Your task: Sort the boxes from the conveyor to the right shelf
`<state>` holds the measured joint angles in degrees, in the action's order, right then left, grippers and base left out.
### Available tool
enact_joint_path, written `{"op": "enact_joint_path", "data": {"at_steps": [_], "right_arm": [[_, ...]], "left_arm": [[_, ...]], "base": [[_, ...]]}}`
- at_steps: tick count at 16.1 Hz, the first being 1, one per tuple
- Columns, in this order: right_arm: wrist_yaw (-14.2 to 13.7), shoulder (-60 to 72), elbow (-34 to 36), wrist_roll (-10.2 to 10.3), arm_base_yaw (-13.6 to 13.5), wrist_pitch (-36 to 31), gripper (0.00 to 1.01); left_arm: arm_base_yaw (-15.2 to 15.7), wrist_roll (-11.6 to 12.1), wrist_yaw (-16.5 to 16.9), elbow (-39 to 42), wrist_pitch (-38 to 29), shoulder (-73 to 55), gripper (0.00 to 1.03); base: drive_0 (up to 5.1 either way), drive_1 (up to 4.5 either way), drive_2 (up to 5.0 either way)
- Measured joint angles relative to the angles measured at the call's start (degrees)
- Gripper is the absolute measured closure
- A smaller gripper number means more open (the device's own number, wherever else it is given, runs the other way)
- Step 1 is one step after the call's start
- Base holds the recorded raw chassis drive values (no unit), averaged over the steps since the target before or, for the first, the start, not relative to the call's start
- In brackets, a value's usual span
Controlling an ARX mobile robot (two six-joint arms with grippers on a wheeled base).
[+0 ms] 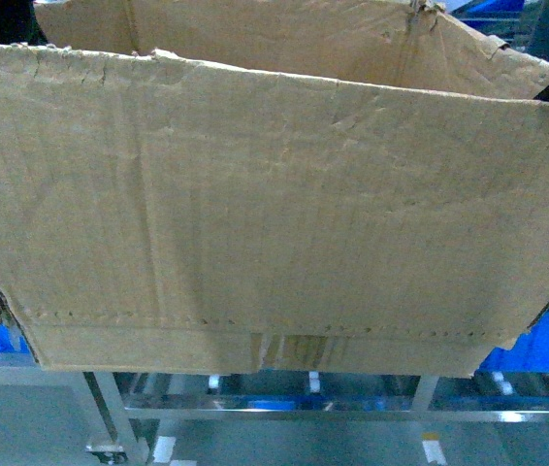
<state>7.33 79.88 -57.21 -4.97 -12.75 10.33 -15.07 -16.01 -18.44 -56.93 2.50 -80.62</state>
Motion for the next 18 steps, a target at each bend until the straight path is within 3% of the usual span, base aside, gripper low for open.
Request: {"op": "enact_joint_path", "data": {"at_steps": [11,18], "right_arm": [[-0.02,-0.11,0.07,0.00,0.00,0.31,0.99],[0.00,-0.04,0.07,0.00,0.00,0.13,0.99]], "left_arm": [[-0.02,0.00,0.04,0.00,0.28,0.00,1.01],[-0.02,0.00,0.02,0.00,0.11,0.00,1.01]], "base": [[0.0,0.00,0.0],[-0.1,4.04,-4.3]]}}
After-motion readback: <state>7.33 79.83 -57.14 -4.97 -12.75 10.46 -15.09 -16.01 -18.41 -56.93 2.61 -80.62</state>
